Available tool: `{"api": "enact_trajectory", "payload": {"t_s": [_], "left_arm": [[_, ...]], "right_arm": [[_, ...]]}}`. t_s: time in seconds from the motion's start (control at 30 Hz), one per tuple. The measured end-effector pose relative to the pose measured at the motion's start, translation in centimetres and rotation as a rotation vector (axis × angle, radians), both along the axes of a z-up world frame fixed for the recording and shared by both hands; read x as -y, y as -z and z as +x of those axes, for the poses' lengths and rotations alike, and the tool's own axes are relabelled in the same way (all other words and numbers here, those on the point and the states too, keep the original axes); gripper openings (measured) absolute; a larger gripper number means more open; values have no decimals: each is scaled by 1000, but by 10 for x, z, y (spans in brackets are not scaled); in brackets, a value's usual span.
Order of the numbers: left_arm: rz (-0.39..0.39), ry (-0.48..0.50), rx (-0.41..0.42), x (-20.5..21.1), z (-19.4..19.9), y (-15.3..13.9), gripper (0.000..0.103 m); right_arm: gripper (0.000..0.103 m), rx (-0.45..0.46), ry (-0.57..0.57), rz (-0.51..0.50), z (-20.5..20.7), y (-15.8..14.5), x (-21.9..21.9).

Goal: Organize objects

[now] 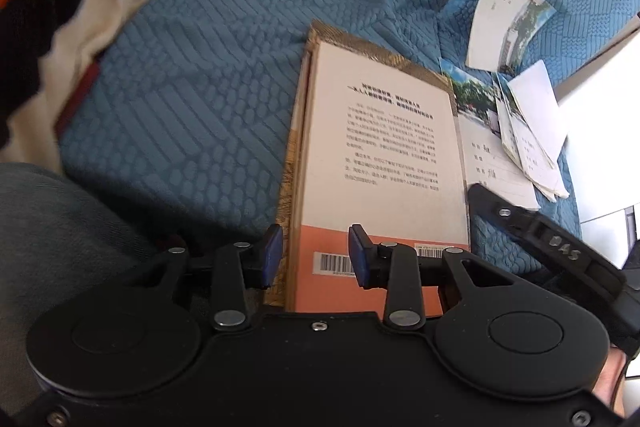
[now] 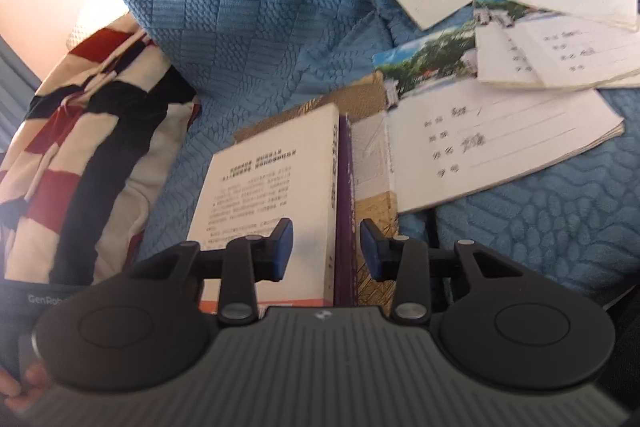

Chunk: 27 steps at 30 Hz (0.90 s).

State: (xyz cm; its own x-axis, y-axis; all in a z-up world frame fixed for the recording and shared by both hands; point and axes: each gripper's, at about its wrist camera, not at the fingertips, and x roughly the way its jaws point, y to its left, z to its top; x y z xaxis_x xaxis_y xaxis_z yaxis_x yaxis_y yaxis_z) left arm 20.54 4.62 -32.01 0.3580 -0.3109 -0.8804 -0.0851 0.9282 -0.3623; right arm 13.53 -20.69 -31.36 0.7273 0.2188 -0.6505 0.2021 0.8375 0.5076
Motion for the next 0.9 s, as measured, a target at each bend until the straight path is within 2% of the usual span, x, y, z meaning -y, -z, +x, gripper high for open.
{"api": "enact_trajectory", "payload": {"t_s": [0.07, 0.27, 0.53, 0.6, 0.8, 0.9], "left_arm": [[-23, -18, 22, -7, -5, -12, 33], [-15, -17, 125, -4, -13, -58, 33], [46, 89, 291, 45, -30, -106, 35], [59, 103, 323, 57, -35, -114, 37], [69, 142, 382, 89, -53, -129, 40], [58, 158, 396, 102, -59, -134, 42]], "right_arm": [[40, 23, 10, -24, -6, -14, 3], [41, 114, 36, -100, -35, -64, 13], [41, 217, 72, -213, -73, -127, 22], [41, 214, 78, -270, -81, -136, 21], [41, 227, 82, -343, -107, -149, 23], [41, 219, 98, -342, -119, -151, 28]]}}
